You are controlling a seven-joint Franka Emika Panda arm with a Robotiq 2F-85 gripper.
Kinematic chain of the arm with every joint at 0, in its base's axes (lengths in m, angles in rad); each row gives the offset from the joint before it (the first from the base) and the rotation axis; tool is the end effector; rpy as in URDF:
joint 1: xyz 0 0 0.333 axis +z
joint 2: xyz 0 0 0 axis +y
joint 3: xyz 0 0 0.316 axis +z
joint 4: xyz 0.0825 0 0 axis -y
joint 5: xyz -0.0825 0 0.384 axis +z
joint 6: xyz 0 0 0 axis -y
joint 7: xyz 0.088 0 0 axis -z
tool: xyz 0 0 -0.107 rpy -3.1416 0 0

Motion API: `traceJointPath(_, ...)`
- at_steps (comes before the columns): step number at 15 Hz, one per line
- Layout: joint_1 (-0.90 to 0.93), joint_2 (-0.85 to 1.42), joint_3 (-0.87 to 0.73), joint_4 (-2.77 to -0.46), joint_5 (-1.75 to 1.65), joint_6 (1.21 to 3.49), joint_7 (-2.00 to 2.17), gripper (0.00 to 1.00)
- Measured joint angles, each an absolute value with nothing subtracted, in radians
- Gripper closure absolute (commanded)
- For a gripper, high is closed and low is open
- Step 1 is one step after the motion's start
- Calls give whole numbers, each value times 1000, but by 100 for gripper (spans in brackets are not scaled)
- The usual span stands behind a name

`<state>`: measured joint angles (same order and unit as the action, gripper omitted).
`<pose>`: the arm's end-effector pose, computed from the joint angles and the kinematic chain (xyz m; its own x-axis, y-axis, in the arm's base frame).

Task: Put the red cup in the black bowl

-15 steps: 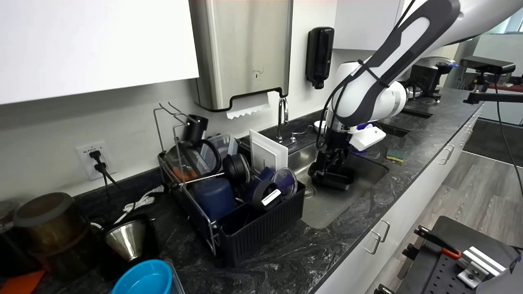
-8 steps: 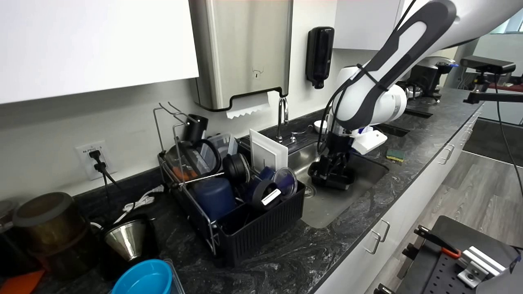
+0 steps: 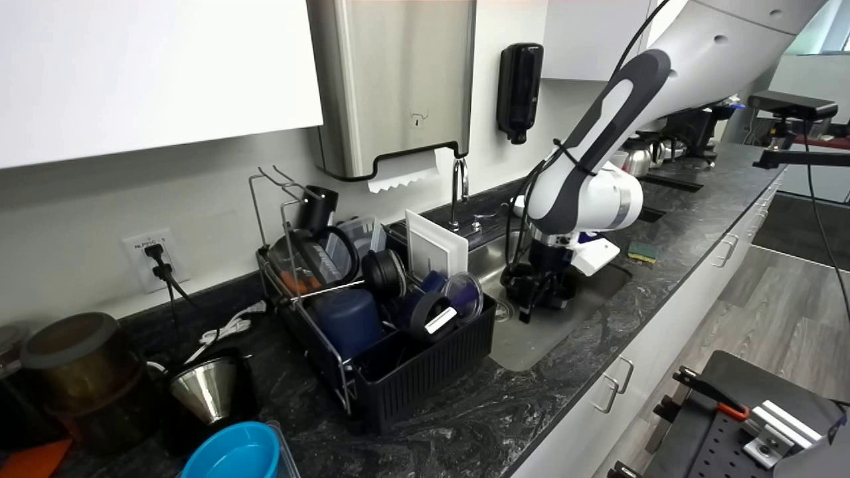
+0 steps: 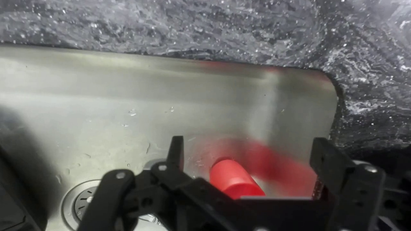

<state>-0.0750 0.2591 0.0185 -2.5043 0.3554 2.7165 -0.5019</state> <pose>0.4585 -0.0380 0.1790 0.9932 0.1166 0.0031 0.1158 -0.9819 -0.1499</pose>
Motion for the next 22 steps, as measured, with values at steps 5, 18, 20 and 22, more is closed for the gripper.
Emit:
traceJointPath(5, -124, 417, 79, -2403, 343, 2790, -499, 0)
traceJointPath(18, -134, 672, 103, -2123, 178, 2879, -254, 0)
traceJointPath(20, -135, 683, 103, -2106, 168, 2879, -240, 0)
traceJointPath(22, -135, 698, 101, -2093, 164, 2879, -236, 0)
